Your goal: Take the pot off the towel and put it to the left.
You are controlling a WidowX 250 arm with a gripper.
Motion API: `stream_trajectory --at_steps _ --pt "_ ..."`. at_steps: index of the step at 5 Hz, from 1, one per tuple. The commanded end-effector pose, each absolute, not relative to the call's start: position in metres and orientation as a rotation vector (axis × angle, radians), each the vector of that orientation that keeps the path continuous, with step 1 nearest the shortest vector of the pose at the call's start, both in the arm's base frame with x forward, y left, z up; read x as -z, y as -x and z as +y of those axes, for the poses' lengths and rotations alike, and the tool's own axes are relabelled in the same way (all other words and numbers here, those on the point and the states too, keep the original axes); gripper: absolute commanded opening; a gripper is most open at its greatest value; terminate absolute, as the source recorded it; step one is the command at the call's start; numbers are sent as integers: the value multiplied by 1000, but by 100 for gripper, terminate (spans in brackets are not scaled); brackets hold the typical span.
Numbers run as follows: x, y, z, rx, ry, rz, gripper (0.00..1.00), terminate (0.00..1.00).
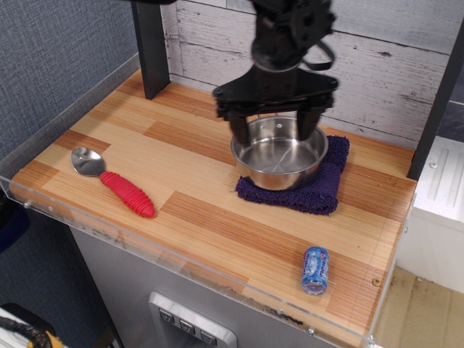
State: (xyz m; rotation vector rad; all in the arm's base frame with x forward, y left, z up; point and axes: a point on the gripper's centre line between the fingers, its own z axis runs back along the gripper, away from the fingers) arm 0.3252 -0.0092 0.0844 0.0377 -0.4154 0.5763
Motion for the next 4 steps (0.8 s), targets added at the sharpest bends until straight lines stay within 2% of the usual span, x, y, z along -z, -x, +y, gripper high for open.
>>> stream_trajectory --at_steps 1,3,4 --pt "-71 -318 14 -641 -35 -470 100 0" --pt "-48 -324 21 -677 -27 -432 100 0" --pt "-42 -329 15 -678 -65 -416 0 0"
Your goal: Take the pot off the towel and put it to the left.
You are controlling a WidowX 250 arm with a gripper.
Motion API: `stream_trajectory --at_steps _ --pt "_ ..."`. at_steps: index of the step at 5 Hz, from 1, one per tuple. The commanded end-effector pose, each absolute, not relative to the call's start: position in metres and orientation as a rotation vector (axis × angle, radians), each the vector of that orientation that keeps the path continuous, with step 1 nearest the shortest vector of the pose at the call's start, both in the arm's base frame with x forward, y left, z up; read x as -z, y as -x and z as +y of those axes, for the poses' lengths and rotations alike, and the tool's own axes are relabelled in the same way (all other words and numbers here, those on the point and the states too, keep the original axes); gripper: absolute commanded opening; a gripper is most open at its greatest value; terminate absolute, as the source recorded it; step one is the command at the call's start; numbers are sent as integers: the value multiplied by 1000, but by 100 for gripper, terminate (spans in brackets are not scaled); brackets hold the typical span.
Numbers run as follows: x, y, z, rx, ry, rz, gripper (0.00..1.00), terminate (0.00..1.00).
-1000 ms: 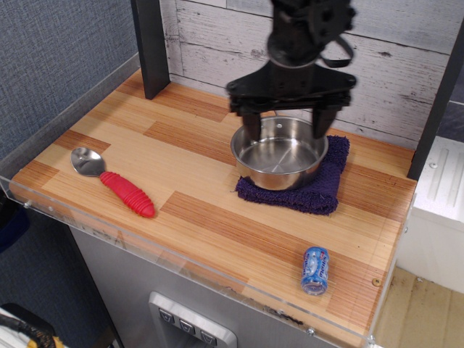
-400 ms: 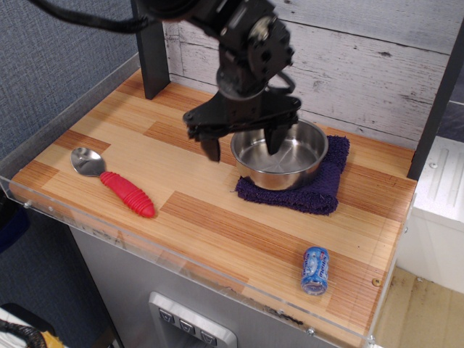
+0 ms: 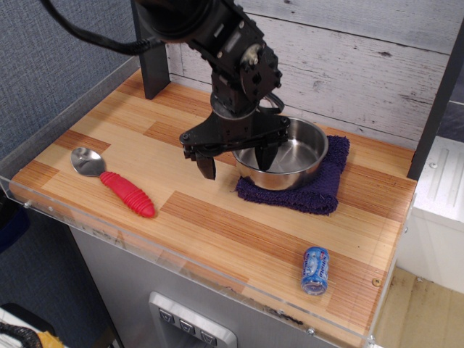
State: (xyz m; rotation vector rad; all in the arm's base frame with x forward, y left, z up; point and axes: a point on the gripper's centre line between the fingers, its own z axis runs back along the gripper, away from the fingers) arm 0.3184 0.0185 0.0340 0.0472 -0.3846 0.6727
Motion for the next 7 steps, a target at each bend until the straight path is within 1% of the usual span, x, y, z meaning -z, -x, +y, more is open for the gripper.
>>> stream_trajectory --at_steps 1,3,4,5,6,7 --pt "-44 -330 12 -670 -89 -405 0 0" --pt "-49 -326 8 -672 -85 -408 0 0" --pt "-60 -330 6 -637 -62 -434 0 0" --pt "-82 -328 9 -657 -57 -480 0 0" --pt "-100 -314 21 -706 -67 -520 0 0" --pt "-102 -297 35 -790 -66 -531 0 0"
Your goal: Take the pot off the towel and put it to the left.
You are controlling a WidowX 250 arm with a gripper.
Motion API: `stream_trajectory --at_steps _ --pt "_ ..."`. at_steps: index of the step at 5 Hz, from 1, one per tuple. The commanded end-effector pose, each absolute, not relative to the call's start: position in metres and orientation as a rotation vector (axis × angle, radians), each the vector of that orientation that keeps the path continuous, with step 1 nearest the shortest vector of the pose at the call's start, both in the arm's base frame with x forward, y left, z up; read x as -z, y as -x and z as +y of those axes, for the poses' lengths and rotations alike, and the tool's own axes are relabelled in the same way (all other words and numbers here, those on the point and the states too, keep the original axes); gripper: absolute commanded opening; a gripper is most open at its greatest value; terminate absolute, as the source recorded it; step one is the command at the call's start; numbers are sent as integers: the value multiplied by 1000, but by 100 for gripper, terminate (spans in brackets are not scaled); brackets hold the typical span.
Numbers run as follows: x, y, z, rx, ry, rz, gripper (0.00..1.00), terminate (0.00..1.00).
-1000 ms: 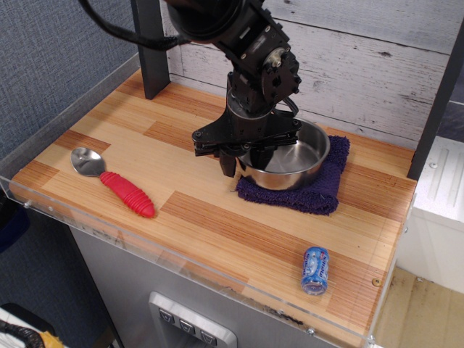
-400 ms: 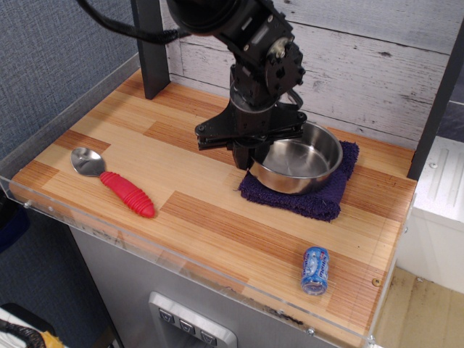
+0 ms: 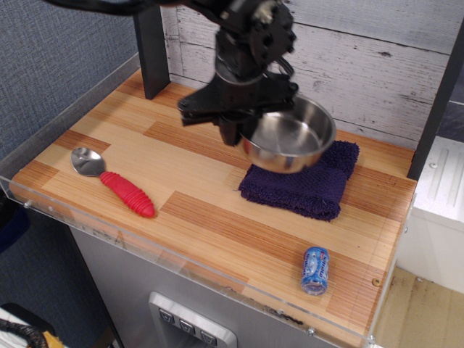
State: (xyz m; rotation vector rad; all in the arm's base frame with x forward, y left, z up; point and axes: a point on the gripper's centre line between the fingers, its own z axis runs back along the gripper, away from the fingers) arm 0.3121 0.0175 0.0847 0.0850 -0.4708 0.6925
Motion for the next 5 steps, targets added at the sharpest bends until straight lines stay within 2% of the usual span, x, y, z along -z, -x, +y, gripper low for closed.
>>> stream_trajectory --at_steps 1,3,5 --pt "-98 -290 58 -875 -76 -547 0 0" --pt "-96 -294 107 -951 -153 -534 0 0" --pt "-77 -293 137 -1011 -188 -509 0 0"
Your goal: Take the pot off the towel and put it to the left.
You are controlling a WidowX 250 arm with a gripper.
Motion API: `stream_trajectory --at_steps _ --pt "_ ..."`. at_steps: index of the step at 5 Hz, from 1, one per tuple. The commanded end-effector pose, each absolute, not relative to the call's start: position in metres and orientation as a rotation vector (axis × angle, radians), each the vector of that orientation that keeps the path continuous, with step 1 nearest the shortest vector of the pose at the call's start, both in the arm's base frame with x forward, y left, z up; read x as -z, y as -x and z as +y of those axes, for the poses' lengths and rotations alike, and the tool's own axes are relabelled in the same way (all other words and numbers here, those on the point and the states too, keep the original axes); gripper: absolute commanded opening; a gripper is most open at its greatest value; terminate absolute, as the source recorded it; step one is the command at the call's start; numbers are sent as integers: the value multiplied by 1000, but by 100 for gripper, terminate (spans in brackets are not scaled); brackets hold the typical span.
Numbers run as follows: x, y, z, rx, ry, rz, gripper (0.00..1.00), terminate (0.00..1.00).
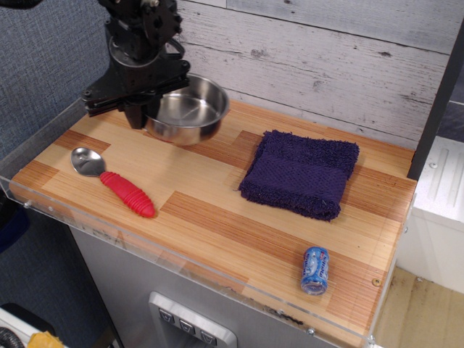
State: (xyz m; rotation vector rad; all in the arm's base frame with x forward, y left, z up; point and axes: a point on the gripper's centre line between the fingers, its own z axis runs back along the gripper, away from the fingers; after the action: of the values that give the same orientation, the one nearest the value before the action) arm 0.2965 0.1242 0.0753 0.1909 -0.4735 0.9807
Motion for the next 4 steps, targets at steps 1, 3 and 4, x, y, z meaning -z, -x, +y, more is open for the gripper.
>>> stream_trajectory --at_steps 1,3,4 --pt "-60 -289 135 -1006 -185 -482 0 0" --pt "-42 -287 137 -1008 -192 -454 0 0" --pt "-39 -288 138 -1002 -194 -445 0 0"
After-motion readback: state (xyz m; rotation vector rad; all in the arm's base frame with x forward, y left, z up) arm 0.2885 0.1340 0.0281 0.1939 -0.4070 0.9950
